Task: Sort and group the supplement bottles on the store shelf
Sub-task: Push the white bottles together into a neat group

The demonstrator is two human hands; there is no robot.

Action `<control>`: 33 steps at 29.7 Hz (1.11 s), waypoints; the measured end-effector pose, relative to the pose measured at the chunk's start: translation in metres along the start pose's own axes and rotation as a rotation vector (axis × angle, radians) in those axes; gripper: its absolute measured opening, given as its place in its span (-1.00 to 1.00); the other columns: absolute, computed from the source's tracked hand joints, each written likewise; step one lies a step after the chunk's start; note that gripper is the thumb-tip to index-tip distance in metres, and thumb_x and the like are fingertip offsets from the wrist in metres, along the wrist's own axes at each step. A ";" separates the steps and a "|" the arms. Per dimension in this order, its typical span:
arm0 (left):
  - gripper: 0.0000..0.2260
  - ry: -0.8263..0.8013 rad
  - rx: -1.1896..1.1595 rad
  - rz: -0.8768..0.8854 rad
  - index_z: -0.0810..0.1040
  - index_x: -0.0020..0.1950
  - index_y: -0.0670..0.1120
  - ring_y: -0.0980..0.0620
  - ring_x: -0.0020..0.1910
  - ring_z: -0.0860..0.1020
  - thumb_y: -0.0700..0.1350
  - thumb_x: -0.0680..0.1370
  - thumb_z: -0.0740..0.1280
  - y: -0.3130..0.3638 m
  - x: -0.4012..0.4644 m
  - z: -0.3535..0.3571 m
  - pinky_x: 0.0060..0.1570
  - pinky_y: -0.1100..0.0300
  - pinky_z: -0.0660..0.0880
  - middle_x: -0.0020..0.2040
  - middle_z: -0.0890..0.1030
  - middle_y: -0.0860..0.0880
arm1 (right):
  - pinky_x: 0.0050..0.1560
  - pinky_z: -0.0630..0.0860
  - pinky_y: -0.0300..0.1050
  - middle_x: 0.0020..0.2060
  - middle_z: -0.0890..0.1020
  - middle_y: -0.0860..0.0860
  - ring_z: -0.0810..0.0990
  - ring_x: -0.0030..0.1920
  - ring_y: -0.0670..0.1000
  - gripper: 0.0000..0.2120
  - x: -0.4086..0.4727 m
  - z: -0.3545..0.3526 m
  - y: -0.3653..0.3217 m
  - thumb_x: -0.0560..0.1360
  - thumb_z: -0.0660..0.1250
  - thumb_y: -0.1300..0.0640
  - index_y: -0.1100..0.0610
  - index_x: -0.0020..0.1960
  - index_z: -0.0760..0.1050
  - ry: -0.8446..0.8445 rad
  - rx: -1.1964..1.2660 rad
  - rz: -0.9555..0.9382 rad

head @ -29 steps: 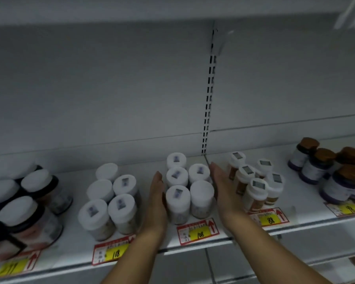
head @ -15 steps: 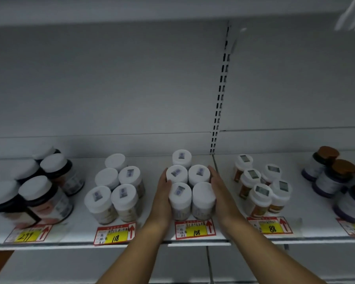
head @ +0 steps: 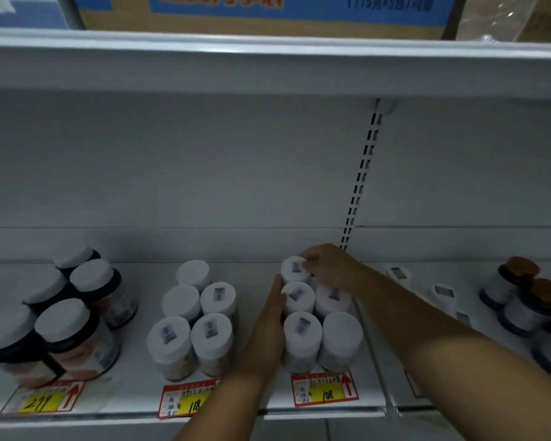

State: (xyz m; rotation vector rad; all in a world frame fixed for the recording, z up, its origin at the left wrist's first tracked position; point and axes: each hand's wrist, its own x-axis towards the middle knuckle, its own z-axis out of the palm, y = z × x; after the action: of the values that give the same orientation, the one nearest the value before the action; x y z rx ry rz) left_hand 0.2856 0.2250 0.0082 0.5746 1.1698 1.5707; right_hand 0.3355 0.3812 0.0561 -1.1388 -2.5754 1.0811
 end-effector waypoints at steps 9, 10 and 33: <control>-0.70 0.324 0.212 0.477 0.35 0.31 0.24 0.46 0.27 0.35 -0.01 0.59 0.13 0.025 -0.030 0.039 0.19 0.54 0.27 0.26 0.35 0.44 | 0.06 0.42 -0.35 0.09 0.65 -0.11 0.57 0.08 -0.21 -0.83 -0.089 -0.066 0.003 0.52 0.28 -0.01 -0.06 0.05 0.61 0.423 0.442 -0.207; -0.70 0.313 0.154 0.500 0.44 0.25 0.23 0.47 0.23 0.40 -0.03 0.55 0.15 0.025 -0.036 0.051 0.19 0.49 0.32 0.26 0.44 0.42 | 0.03 0.47 -0.32 0.04 0.67 -0.15 0.59 0.06 -0.21 -0.84 -0.109 -0.077 0.011 0.50 0.28 -0.03 -0.09 -0.02 0.63 0.523 0.513 -0.215; -0.62 0.224 0.238 0.180 0.41 0.30 0.30 0.14 0.17 0.58 0.06 0.48 0.25 -0.099 0.051 0.164 0.11 0.20 0.53 0.27 0.58 0.13 | 0.08 0.51 -0.27 0.09 0.63 -0.12 0.61 0.07 -0.17 -0.75 -0.125 -0.046 0.187 0.60 0.07 -0.03 -0.12 0.15 0.48 0.236 0.885 -0.063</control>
State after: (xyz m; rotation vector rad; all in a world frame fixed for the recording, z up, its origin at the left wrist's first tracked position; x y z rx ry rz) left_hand 0.4486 0.3339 -0.0237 0.6872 1.5233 1.6926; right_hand 0.5526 0.4075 -0.0124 -0.8543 -1.6135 1.6777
